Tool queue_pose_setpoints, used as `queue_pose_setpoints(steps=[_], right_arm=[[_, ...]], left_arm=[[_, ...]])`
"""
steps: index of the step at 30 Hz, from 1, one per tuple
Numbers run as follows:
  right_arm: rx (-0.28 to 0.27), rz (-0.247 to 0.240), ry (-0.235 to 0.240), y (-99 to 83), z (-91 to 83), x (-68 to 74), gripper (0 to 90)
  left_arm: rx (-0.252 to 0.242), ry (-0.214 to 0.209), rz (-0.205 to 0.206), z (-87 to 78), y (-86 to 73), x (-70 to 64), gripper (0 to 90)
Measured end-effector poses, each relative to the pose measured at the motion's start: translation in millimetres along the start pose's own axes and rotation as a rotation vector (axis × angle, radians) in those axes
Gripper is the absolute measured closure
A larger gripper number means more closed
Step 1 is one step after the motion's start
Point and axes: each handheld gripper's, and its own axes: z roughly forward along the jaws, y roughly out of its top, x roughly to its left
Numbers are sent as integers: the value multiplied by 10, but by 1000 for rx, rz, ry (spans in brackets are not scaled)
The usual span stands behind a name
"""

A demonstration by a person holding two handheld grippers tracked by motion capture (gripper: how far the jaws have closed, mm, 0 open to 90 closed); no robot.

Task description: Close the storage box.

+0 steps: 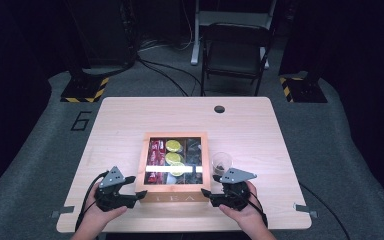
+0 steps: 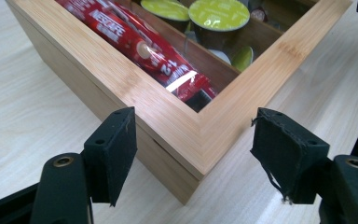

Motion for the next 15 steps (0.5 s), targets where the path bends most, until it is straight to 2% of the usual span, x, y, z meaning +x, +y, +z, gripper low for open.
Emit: queue_pose_setpoints(steps=[7, 10, 15], right_arm=[[-43, 24, -31, 21, -97, -85, 372], [-54, 29, -48, 14, -133, -123, 374], [-61, 41, -83, -17, -176, -185, 379]], left_arm=[[-50, 28, -14, -110, 29, 93, 351], [-65, 61, -40, -149, 28, 156, 360], [-73, 93, -74, -181, -3, 287, 362]])
